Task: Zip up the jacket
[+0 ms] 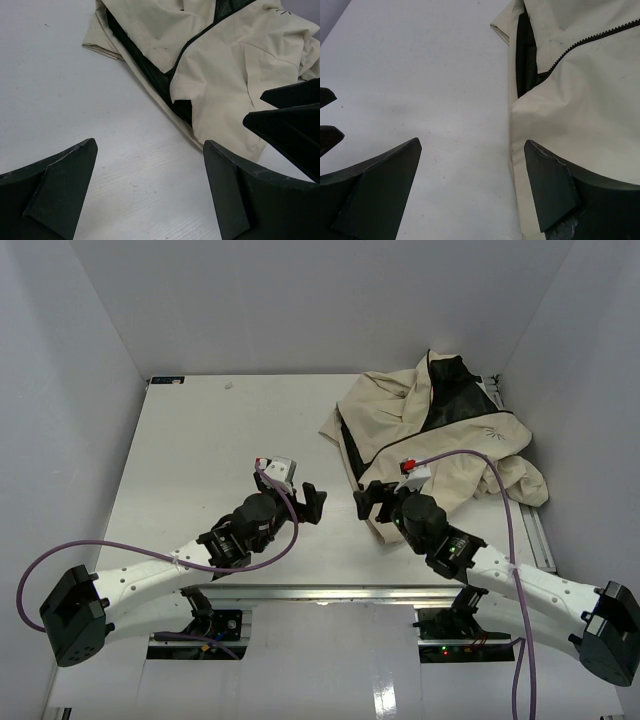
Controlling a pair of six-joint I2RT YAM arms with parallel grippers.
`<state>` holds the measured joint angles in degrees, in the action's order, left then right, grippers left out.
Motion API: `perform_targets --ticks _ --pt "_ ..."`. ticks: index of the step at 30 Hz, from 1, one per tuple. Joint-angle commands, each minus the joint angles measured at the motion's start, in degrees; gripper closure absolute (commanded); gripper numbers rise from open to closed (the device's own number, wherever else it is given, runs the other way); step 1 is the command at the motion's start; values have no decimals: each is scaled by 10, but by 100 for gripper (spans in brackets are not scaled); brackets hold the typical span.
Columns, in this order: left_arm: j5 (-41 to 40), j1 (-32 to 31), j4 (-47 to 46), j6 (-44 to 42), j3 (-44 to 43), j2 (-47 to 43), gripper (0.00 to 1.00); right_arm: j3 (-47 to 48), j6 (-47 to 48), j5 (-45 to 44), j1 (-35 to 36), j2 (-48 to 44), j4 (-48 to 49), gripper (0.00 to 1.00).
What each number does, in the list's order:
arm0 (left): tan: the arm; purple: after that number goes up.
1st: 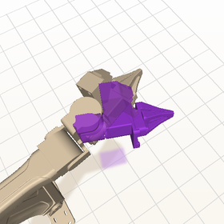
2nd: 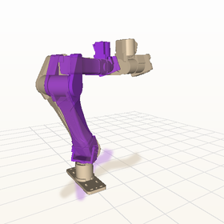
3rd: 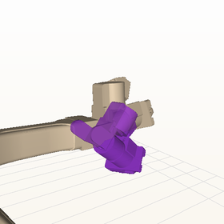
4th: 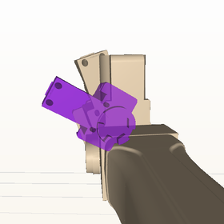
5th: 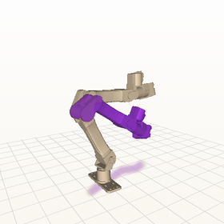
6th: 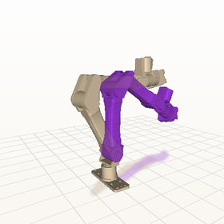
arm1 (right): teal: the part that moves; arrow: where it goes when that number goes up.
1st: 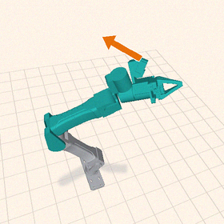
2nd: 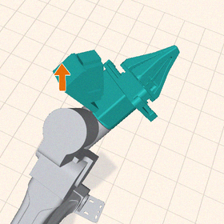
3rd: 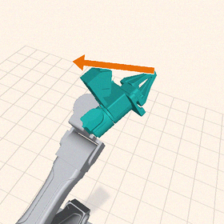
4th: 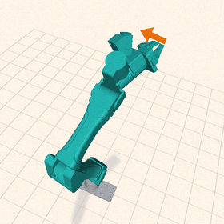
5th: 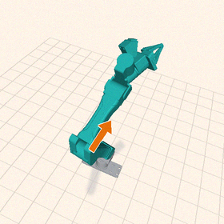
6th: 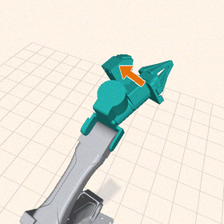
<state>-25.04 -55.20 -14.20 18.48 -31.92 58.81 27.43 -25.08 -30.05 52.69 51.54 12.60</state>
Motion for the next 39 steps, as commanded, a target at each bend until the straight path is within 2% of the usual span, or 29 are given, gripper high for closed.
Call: perform_targets --ticks 1,6,10,14,18,22,27,30,35,37,39 --pt "-2 2 -9 -4 -4 -7 2 0 5 -4 2 -21 39 10" --pt "-5 2 -11 3 -1 -6 2 17 -3 1 3 -22 11 10" --pt "-27 2 -25 14 13 -18 2 77 -44 -92 -7 9 -72 10" --pt "-40 2 -39 15 29 -32 2 170 -82 -108 -46 75 -169 10" --pt "-53 2 -42 14 32 -33 2 243 -96 -116 -102 151 -194 10" --pt "-56 2 -42 16 30 -28 2 291 -136 -69 -196 241 -210 10" --pt "-56 2 -46 19 33 -23 2 329 -175 -36 -258 335 -211 10" --pt "-53 2 -46 21 33 -22 2 368 -178 -33 -277 406 -210 10" --pt "-56 2 -50 21 35 -24 2 486 -127 13 -285 562 -210 9" --pt "-58 2 -54 21 37 -23 2 502 -97 61 -281 606 -190 5" --pt "-62 2 -55 21 37 -20 2 481 -66 135 -269 626 -135 2"
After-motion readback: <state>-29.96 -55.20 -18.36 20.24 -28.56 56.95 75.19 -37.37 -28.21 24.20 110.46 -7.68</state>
